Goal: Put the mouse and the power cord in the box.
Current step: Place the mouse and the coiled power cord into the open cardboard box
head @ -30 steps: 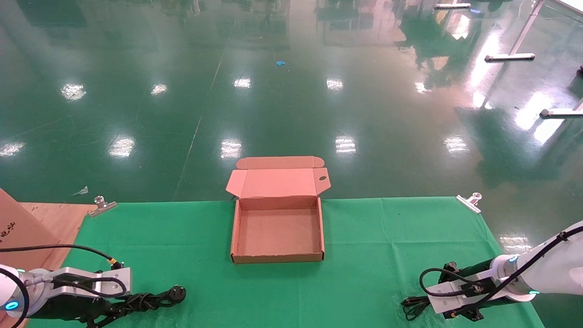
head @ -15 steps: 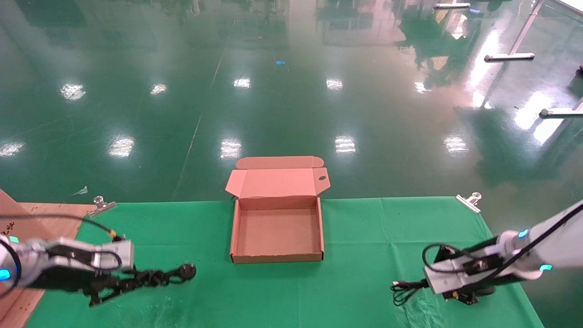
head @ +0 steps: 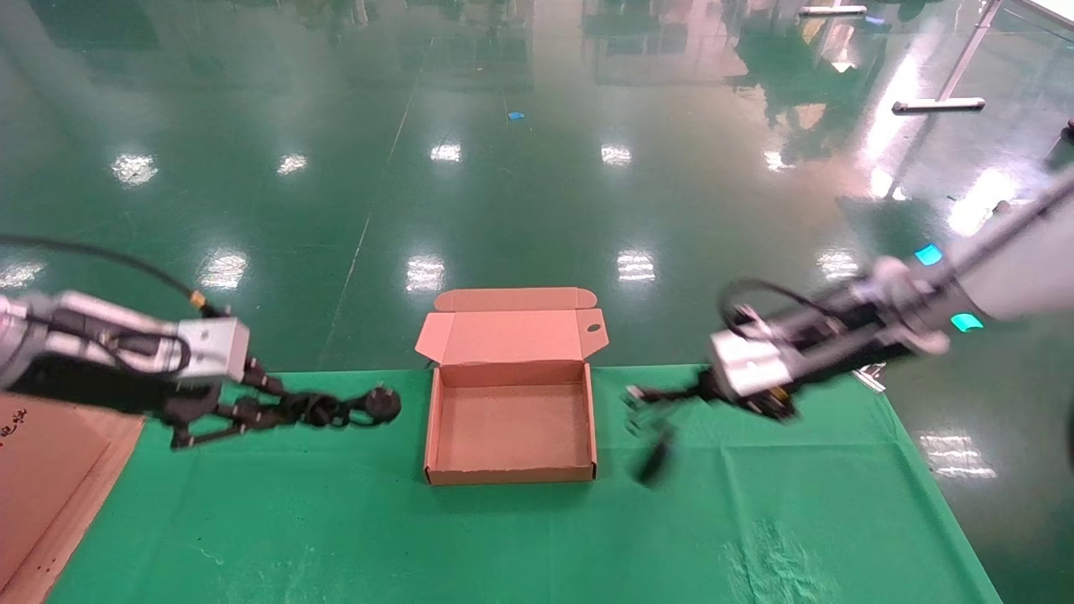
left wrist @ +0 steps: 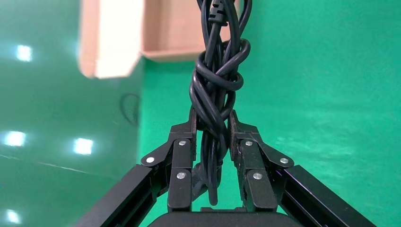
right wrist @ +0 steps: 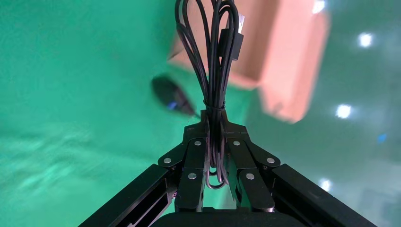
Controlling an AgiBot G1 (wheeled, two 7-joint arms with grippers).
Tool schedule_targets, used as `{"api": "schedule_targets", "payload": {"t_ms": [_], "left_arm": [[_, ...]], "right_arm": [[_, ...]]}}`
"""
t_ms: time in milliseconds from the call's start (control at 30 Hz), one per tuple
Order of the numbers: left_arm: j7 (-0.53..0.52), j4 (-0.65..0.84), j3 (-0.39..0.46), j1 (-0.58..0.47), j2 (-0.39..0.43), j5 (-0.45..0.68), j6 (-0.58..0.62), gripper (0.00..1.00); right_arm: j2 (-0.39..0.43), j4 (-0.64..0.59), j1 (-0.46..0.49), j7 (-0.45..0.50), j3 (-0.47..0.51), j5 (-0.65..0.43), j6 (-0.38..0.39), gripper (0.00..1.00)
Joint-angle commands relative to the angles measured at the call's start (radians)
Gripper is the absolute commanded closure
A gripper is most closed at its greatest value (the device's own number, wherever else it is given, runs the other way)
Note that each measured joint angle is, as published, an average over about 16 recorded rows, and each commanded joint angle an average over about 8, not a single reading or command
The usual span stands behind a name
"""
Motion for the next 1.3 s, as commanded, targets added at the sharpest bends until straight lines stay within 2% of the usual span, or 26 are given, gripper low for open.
{"api": "schedule_targets", "payload": {"t_ms": [33, 200, 333, 533, 667, 1067, 1300], "left_arm": [[0.005, -0.005, 0.004, -0.034, 0.011, 0.006, 0.019, 1.00], [0.012, -0.012, 0.003, -0.089, 0.060, 0.011, -0.092, 1.00], [0.019, -0.008, 0.005, -0.121, 0.099, 0.018, -0.166, 1.00], [0.033, 0.016, 0.009, -0.137, 0.131, 0.027, -0.212, 1.00], [0.045, 0.033, 0.010, -0.133, 0.142, 0.027, -0.221, 1.00], [0.090, 0.052, 0.015, -0.088, 0.188, 0.034, -0.260, 1.00], [0.171, 0.025, 0.010, -0.011, 0.256, 0.027, -0.358, 1.00]], "right_arm": [[-0.031, 0.003, 0.029, 0.021, 0.008, 0.011, -0.007, 1.00], [-0.092, 0.037, 0.069, 0.079, 0.027, 0.044, 0.037, 1.00], [-0.109, 0.109, 0.062, 0.123, 0.031, 0.071, 0.096, 1.00], [-0.110, 0.223, 0.015, 0.180, 0.007, 0.108, 0.223, 1.00], [-0.108, 0.263, -0.006, 0.209, -0.025, 0.123, 0.267, 1.00], [-0.101, 0.281, -0.003, 0.262, -0.108, 0.164, 0.291, 1.00], [-0.088, 0.248, 0.014, 0.258, -0.130, 0.193, 0.212, 1.00]]}}
